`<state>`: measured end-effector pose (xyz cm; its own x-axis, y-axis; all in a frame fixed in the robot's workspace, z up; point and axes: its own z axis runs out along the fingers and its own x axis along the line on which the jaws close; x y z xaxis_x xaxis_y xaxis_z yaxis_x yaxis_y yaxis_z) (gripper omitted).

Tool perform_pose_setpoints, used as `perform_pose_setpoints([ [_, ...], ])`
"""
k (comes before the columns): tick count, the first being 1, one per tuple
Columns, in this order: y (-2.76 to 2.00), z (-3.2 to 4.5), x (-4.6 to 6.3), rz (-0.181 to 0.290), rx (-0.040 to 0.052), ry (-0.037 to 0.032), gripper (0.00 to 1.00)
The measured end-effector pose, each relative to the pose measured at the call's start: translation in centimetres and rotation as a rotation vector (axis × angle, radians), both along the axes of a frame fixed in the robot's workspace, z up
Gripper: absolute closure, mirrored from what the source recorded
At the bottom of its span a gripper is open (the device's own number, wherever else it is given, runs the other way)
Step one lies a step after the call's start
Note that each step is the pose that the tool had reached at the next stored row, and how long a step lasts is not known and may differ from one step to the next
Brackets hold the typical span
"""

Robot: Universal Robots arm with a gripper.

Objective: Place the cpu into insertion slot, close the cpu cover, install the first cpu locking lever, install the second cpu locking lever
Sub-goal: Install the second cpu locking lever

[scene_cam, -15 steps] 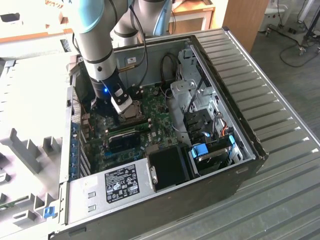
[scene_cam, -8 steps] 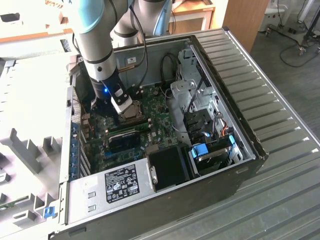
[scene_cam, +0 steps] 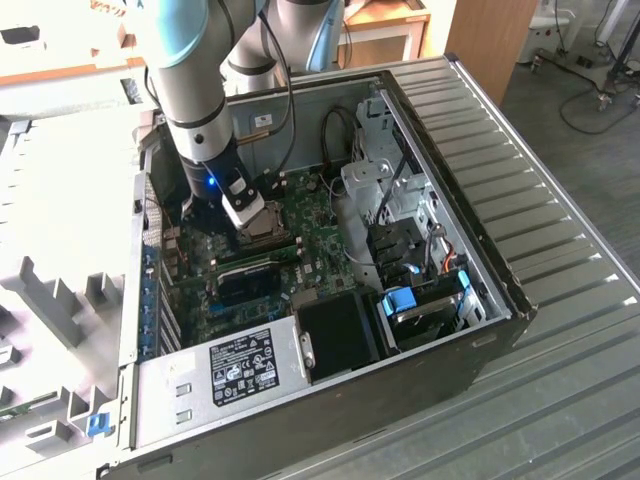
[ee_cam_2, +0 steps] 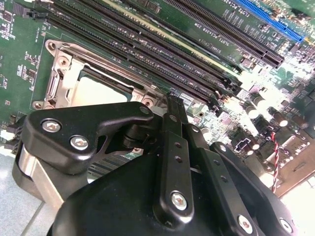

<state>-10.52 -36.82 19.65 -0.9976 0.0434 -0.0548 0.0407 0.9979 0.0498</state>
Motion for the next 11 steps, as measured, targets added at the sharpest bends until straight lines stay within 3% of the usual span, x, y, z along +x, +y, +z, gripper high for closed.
perform_pose_setpoints([
  [11, -0.30, -0.01, -0.03, 0.000, 0.0007, 0.0000, 0.89],
])
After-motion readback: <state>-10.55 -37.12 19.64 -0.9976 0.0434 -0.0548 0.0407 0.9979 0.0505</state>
